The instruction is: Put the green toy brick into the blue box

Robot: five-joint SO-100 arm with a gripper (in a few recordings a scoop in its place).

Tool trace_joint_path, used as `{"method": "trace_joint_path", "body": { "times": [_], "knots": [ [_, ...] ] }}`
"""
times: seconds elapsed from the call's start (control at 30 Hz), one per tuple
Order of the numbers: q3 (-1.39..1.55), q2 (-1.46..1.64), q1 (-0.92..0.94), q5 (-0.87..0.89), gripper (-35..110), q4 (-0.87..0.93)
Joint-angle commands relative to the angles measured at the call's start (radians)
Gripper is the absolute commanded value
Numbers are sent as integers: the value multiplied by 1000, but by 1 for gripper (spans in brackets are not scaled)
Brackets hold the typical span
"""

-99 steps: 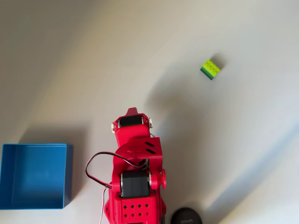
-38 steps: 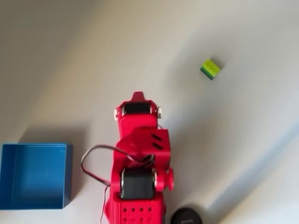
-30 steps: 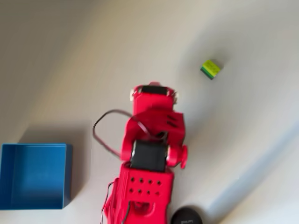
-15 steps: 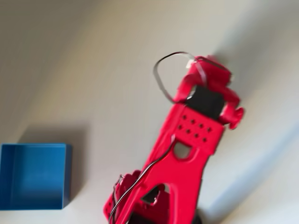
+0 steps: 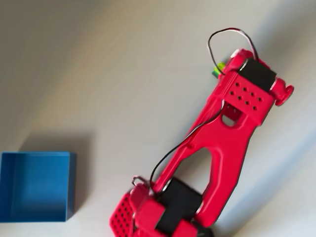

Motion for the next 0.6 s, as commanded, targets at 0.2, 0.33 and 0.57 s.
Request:
{"method": "trace_joint_path", "body": {
  "times": [0.2, 0.33, 0.57],
  "knots": [
    [-141, -144, -20, 72, 19, 18],
    [-201, -209, -35, 98, 19, 20],
    [-305, -298, -58, 133, 19, 20]
  ]
}}
